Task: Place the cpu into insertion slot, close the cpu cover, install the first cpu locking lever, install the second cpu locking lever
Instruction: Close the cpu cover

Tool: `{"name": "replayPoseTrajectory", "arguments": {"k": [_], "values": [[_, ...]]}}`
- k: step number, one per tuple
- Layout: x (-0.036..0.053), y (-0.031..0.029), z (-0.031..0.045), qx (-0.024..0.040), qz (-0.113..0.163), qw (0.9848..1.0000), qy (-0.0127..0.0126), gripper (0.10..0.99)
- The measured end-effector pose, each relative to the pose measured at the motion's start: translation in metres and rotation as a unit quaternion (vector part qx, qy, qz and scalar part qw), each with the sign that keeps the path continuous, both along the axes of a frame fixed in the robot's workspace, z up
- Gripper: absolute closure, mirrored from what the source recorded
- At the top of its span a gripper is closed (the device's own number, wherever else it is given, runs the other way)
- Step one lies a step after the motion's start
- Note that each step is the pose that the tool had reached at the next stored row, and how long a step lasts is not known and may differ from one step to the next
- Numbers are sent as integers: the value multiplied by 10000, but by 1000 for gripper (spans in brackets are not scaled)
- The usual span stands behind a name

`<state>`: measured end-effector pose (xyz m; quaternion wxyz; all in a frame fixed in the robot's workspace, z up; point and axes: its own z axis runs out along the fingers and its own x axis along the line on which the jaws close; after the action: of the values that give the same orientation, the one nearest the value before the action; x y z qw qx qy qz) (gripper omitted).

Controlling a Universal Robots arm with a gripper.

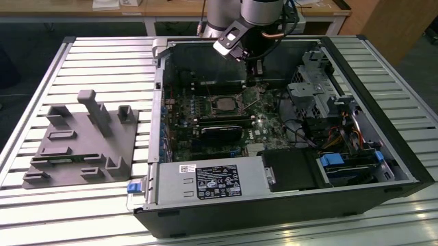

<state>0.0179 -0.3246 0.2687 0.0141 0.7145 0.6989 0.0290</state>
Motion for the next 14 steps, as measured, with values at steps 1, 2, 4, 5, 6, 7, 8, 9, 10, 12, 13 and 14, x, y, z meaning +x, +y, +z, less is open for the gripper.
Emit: {"name": "replayPoseTrajectory", "arguments": {"k": [1,2,4,5,6,7,8,9,10,12,13,14], "values": [[21,0,0,0,0,10000,0,980],[43,0,0,0,0,10000,0,980],[89,0,0,-1,0,10000,1,980],[111,0,0,-1,0,10000,2,980],[136,0,0,-2,0,10000,2,980],[159,0,0,-2,0,10000,3,980],[181,0,0,-3,0,10000,3,980],[203,0,0,-4,0,10000,4,980],[226,0,0,-4,1,10000,4,980],[273,0,0,-5,0,10000,5,980],[294,0,0,-5,0,10000,5,980],[316,0,0,-5,0,10000,6,980]]}}
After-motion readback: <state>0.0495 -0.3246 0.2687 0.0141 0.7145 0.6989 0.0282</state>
